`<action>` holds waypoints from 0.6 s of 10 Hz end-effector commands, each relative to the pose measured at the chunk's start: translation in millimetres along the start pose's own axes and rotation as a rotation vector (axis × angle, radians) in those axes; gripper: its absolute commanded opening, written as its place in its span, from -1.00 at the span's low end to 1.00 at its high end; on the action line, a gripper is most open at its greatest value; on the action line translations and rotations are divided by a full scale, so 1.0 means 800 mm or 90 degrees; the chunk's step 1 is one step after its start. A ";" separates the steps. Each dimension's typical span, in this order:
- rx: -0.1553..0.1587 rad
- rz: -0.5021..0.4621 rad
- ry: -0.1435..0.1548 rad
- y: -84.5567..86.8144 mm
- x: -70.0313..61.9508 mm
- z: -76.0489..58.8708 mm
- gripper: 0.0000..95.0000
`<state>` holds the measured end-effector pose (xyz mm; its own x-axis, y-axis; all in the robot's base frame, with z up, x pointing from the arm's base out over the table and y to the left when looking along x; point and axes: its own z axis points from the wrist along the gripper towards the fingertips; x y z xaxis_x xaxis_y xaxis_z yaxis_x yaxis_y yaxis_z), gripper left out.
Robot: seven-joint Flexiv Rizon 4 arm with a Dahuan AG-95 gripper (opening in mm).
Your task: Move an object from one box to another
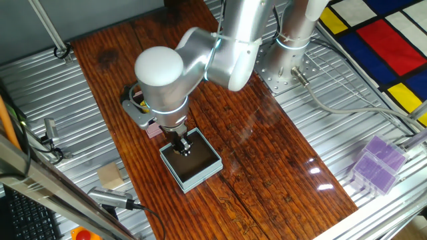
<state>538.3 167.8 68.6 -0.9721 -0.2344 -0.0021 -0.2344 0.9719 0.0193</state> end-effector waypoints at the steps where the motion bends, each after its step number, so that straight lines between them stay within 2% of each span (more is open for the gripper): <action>1: 0.000 -0.036 0.003 0.001 0.000 -0.002 -0.20; 5: -0.001 -0.048 0.014 0.002 0.003 -0.026 -0.20; 6: 0.000 -0.070 0.018 -0.002 0.006 -0.042 -0.20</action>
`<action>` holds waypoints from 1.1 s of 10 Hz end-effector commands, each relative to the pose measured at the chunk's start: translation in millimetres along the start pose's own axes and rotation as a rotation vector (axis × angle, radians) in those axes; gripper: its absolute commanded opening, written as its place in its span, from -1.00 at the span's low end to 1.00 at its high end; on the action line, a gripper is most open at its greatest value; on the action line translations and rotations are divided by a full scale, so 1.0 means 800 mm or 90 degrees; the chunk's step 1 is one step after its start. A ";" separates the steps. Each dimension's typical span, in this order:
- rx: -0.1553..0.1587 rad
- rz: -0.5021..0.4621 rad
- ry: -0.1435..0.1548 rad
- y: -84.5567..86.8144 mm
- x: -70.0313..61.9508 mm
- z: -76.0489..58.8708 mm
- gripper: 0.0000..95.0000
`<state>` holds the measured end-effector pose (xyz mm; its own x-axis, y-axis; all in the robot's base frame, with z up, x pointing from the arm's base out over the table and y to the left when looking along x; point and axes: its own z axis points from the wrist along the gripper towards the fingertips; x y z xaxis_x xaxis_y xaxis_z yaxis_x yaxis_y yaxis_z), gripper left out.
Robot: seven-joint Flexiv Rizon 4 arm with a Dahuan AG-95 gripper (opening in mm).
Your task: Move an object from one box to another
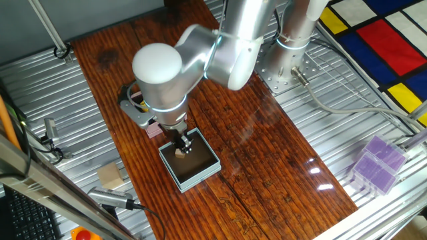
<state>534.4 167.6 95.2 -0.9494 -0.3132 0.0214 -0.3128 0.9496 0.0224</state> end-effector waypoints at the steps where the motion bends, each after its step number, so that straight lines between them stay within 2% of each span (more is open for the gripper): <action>1: 0.000 -0.041 0.007 -0.015 0.006 -0.028 -0.20; 2: 0.000 -0.048 0.008 -0.020 0.007 -0.033 -0.20; 3: 0.001 -0.084 0.009 -0.055 0.017 -0.055 -0.20; 5: 0.000 -0.092 0.010 -0.100 0.033 -0.074 -0.20; 8: 0.001 -0.090 0.008 -0.143 0.047 -0.078 -0.20; 11: 0.003 -0.093 0.001 -0.185 0.054 -0.066 -0.20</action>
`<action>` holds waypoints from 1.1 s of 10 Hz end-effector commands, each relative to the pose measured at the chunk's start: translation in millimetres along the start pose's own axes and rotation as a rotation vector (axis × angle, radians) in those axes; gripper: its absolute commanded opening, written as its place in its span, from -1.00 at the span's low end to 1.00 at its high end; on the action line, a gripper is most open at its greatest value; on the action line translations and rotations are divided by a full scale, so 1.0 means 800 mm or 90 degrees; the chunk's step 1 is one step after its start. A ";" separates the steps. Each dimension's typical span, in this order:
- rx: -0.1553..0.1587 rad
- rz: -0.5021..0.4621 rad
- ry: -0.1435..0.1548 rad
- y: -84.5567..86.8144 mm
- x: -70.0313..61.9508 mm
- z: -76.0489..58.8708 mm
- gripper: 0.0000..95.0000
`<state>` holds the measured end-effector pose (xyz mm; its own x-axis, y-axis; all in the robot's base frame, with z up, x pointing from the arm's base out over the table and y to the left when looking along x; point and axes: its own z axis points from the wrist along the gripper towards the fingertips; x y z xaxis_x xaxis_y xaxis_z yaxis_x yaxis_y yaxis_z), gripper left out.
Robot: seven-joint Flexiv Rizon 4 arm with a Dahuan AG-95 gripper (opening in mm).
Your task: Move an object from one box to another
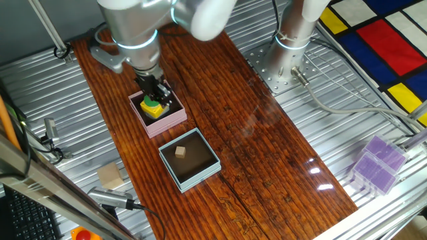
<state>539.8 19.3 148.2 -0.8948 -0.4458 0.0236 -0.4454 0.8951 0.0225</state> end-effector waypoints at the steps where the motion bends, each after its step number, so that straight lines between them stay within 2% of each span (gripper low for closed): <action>1: 0.003 -0.005 -0.007 -0.016 0.004 0.007 -0.20; 2: 0.005 -0.008 -0.010 -0.025 0.006 0.009 0.20; 4: 0.005 -0.007 -0.011 -0.041 0.010 0.012 0.20; 7: 0.003 -0.015 -0.013 -0.049 0.010 0.028 0.20; 11: 0.002 -0.028 -0.014 -0.055 0.011 0.042 0.20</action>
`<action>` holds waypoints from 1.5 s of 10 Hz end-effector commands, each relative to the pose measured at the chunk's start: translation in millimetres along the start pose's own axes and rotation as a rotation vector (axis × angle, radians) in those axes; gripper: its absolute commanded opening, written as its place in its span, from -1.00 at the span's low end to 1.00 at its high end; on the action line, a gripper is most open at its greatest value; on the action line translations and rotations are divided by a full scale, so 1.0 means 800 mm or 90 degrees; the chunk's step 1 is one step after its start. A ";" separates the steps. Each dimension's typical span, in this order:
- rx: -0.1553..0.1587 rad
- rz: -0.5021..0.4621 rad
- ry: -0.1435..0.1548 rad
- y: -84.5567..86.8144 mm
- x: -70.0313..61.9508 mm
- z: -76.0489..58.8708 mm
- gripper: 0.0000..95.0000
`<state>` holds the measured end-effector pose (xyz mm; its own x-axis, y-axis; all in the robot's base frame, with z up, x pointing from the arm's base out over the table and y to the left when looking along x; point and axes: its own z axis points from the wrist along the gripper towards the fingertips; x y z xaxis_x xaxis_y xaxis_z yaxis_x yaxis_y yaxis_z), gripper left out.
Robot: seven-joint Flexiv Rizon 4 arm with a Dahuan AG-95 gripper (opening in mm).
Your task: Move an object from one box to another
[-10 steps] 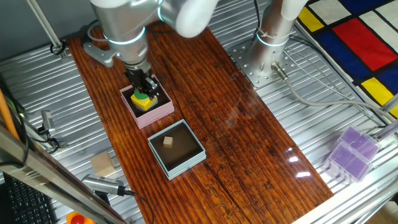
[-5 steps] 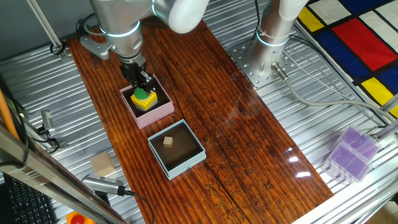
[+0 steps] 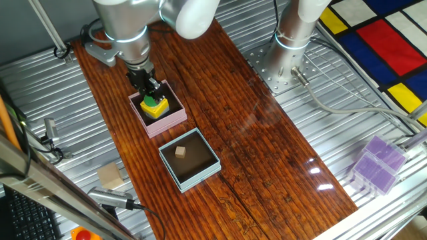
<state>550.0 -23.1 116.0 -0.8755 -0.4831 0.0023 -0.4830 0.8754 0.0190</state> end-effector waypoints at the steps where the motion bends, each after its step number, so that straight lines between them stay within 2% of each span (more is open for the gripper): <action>1: 0.001 -0.001 0.000 -0.001 0.000 0.004 0.20; 7: 0.007 -0.008 -0.014 -0.011 0.005 0.022 0.20; 12: 0.007 -0.014 -0.020 -0.011 0.005 0.026 0.20; 13: -0.006 -0.014 -0.033 -0.012 0.006 0.025 0.60; 15: -0.009 -0.015 -0.035 -0.012 0.006 0.024 0.60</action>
<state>549.0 -34.3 96.8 -0.8632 -0.5020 -0.0532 -0.5039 0.8631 0.0329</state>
